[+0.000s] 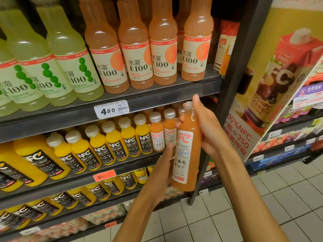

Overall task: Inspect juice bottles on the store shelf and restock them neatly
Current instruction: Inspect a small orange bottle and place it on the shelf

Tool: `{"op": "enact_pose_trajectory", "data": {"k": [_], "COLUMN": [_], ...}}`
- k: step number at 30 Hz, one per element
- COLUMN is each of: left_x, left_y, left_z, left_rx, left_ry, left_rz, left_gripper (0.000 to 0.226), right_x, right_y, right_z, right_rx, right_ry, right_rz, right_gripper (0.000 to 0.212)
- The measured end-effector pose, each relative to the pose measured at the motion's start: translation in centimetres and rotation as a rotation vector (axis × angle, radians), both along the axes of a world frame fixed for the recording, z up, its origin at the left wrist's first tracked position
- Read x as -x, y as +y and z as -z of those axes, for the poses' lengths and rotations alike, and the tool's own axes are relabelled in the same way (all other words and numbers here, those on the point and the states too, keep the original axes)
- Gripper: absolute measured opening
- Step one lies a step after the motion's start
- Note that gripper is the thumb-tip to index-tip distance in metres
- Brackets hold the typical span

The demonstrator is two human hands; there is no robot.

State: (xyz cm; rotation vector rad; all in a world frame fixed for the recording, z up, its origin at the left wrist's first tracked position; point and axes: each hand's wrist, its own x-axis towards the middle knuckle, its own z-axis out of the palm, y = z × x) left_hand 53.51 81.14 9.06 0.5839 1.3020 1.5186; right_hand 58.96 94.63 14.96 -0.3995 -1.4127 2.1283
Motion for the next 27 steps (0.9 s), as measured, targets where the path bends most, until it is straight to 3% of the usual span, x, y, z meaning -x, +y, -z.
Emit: {"op": "enact_pose_trajectory", "data": {"k": [3, 9, 15, 18, 21, 24, 27], "left_x": [0.0, -0.5, -0.6, -1.0, -1.1, -0.9, -0.5], "left_y": [-0.5, -0.8, -1.5, -1.3, -1.2, -1.2, -1.4], "left_z": [-0.4, -0.6, -1.0, -1.5, -1.6, -1.5, -1.0], "left_rx": [0.031, 0.054, -0.111, -0.185, -0.206, -0.215, -0.189], "left_ry": [0.078, -0.052, -0.599, -0.78, -0.827, -0.847, -0.771], "left_rz": [0.059, 0.063, 0.101, 0.132, 0.123, 0.106, 0.167], "left_gripper": [0.059, 0.064, 0.069, 0.063, 0.057, 0.062, 0.062], "right_x": [0.1, 0.7, 0.7, 0.9, 1.0, 1.0, 1.0], "right_y": [0.5, 0.9, 0.9, 0.2, -0.1, 0.0, 0.6], "right_z": [0.3, 1.6, 3.2, 4.0, 4.5, 4.5, 3.8], "right_rx": [0.068, 0.283, 0.582, 0.622, 0.649, 0.66, 0.684], "right_ry": [-0.075, -0.192, -0.154, -0.275, -0.324, -0.335, -0.199], "right_rz": [0.026, -0.041, -0.142, -0.143, -0.196, -0.18, -0.106], "right_gripper": [0.049, 0.037, 0.032, 0.037, 0.048, 0.044, 0.035]}}
